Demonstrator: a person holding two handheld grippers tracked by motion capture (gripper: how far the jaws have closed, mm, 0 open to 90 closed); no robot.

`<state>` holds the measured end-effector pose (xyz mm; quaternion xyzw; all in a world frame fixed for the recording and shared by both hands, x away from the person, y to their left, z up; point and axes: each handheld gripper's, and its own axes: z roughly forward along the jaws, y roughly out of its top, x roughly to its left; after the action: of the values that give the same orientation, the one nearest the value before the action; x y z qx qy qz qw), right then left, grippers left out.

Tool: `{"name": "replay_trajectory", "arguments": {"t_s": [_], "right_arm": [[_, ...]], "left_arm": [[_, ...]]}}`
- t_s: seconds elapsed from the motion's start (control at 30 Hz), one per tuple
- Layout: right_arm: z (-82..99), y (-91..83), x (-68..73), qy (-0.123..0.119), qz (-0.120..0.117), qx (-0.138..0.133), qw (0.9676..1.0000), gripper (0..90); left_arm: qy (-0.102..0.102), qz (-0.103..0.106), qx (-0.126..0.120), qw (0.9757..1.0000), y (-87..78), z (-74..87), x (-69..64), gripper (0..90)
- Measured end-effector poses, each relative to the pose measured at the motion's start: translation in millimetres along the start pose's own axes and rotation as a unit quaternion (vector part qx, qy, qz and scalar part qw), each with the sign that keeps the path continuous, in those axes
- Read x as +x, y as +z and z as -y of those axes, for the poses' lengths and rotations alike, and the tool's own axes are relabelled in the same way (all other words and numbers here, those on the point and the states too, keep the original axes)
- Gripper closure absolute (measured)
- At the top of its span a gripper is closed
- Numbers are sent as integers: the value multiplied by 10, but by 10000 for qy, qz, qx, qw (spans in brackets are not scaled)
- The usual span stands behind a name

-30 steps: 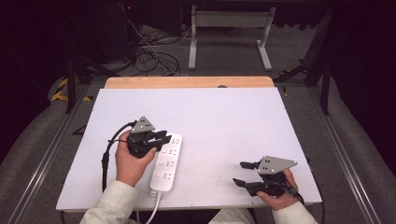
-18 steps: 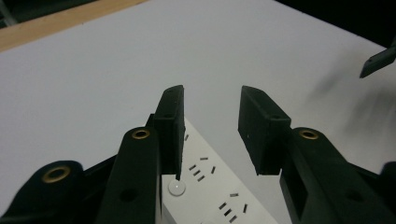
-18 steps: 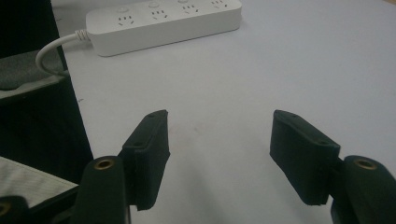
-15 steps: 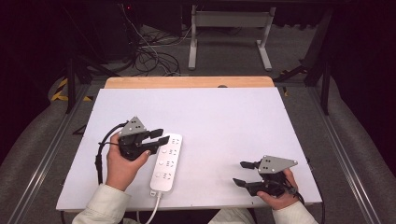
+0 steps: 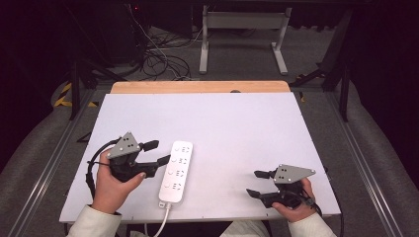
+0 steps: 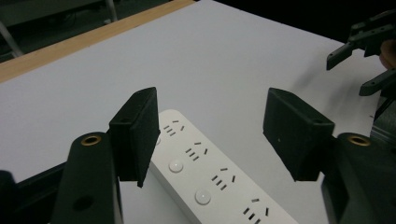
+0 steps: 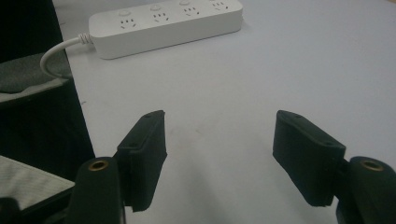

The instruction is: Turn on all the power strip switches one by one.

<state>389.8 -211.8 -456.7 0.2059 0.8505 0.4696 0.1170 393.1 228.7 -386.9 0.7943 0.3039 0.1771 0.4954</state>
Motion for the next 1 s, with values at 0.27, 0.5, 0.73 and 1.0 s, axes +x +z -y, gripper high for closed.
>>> {"name": "replay_trajectory", "arguments": {"t_s": [0.27,0.5,0.73,1.0], "right_arm": [[-1,-2,4,-9,-13,-9,10000,350],[-2,-6,5,7,-36,-39,10000,349],[2,-1,4,12,-52,-37,10000,349],[3,-9,3,-6,-55,-56,10000,349]], "left_arm": [[183,-66,-199,9996,-125,201,-38,172],[249,-47,-320,9992,-225,460,0,142],[384,-127,-304,9987,-291,700,33,130],[348,-163,-80,9992,-315,947,86,120]]}}
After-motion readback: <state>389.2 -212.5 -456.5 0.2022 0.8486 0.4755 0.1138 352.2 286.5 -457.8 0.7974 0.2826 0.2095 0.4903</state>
